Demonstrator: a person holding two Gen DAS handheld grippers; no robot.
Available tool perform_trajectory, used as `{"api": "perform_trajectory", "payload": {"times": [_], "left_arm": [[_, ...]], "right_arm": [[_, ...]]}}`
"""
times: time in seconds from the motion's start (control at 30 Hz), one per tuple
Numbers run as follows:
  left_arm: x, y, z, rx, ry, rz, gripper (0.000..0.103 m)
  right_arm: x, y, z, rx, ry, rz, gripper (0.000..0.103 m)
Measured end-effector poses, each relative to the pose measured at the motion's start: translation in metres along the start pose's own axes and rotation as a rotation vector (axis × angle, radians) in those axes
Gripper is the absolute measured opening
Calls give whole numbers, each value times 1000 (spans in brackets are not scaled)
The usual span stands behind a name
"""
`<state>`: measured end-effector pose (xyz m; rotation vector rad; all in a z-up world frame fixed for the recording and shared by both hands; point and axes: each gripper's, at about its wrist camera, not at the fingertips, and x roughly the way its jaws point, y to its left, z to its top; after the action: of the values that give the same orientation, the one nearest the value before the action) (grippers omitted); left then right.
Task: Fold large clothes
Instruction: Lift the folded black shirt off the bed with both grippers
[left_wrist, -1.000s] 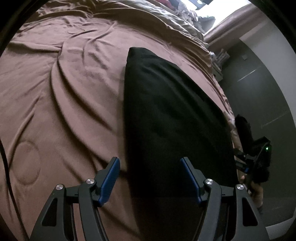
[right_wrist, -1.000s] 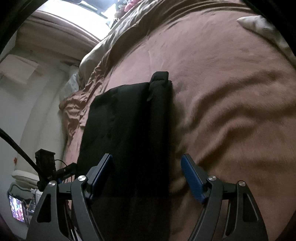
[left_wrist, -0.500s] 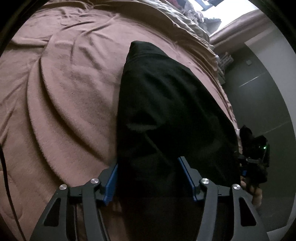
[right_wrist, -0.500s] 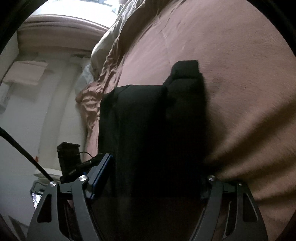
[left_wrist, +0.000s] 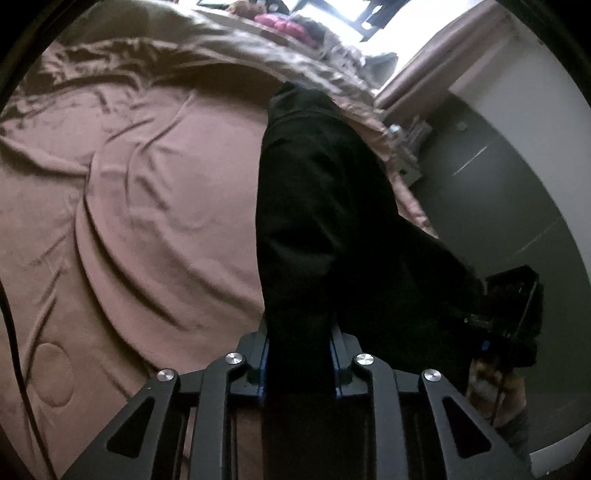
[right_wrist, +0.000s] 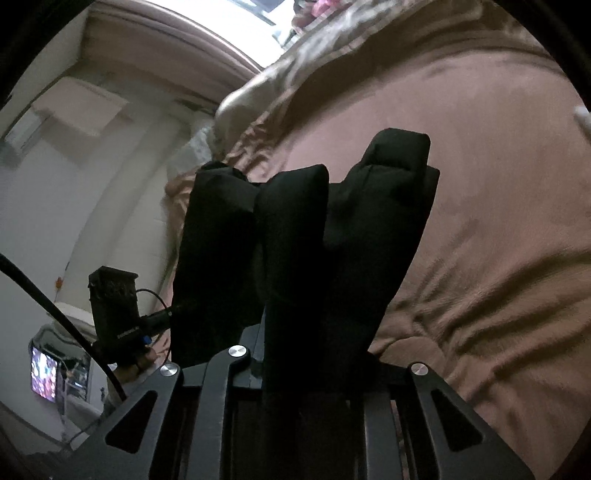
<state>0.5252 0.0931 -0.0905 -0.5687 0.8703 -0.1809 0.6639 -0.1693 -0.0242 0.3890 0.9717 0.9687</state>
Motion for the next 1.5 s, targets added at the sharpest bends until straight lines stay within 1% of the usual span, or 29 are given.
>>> {"api": "perform_trajectory", "payload": {"times": [0.17, 0.3, 0.4, 0.5, 0.57, 0.73, 0.9, 1.03, 1.13, 1.2, 1.33, 1.5], "left_arm": [[-34, -29, -9, 26, -57, -23, 22], [-60, -55, -17, 48, -104, -40, 19], [-78, -72, -27, 59, -126, -56, 18], [-91, -93, -38, 88, -135, -57, 17], [-99, -105, -45, 98, -150, -71, 17], [-118, -139, -60, 129, -171, -103, 17], [-129, -175, -71, 165, -183, -140, 17], [-135, -209, -80, 192, -186, -170, 17], [-137, -237, -85, 212, -185, -192, 17], [-136, -257, -86, 229, -187, -205, 17], [-133, -296, -85, 243, -185, -239, 17], [-126, -351, -88, 287, -182, -283, 17]], "right_arm": [[-30, 35, -27, -55, -69, -1, 15], [-59, 55, -55, -94, -122, 7, 15], [-82, 65, -76, -115, -170, 15, 14], [-98, 74, -94, -128, -207, 4, 14], [-113, 77, -105, -133, -235, 0, 14], [-148, 82, -131, -152, -279, -20, 14], [-185, 94, -151, -189, -334, -46, 13], [-216, 94, -166, -198, -369, -66, 13], [-241, 101, -175, -215, -391, -90, 13], [-258, 105, -179, -235, -401, -90, 13], [-297, 111, -182, -266, -432, -129, 13], [-335, 108, -184, -251, -476, -174, 13]]}}
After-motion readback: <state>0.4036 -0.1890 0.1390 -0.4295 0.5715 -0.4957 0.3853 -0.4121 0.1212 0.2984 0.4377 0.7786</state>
